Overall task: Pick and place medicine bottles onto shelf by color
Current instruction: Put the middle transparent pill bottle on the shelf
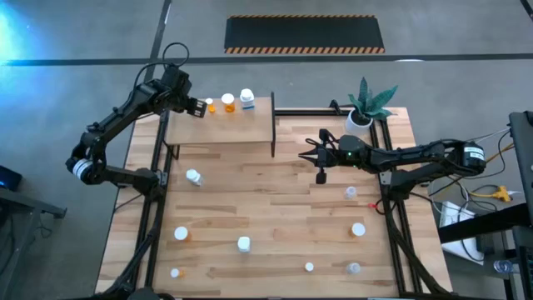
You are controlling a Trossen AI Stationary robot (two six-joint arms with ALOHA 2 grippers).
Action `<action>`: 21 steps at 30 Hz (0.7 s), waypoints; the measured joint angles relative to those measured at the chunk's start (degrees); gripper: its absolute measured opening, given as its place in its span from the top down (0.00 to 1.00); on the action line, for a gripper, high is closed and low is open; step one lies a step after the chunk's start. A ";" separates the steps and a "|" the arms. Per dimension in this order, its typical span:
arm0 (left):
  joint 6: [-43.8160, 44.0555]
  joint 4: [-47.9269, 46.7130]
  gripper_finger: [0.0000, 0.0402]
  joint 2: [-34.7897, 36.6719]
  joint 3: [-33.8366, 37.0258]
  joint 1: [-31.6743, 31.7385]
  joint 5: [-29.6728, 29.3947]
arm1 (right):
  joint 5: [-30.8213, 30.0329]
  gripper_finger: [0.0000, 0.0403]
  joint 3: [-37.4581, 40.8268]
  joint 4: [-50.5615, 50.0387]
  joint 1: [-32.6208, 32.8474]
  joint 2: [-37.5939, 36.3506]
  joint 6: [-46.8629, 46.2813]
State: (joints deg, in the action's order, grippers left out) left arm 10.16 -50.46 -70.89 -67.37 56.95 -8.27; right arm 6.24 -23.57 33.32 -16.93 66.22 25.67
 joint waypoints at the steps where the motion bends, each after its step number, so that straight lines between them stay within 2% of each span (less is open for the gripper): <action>1: 0.01 0.02 0.69 0.00 0.00 0.00 0.00 | 0.00 0.98 0.00 0.00 0.00 0.00 0.00; 5: 0.51 0.10 0.68 0.00 0.05 -0.02 0.14 | -0.02 0.98 0.00 0.00 0.00 0.00 0.00; 21: 1.11 0.33 0.53 0.13 -0.78 -0.02 0.33 | -0.02 0.98 0.00 0.00 0.00 0.00 -0.03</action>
State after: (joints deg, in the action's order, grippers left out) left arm 11.28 -50.12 -70.76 -68.15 56.93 -7.94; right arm 6.22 -23.57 33.32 -16.93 66.22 25.64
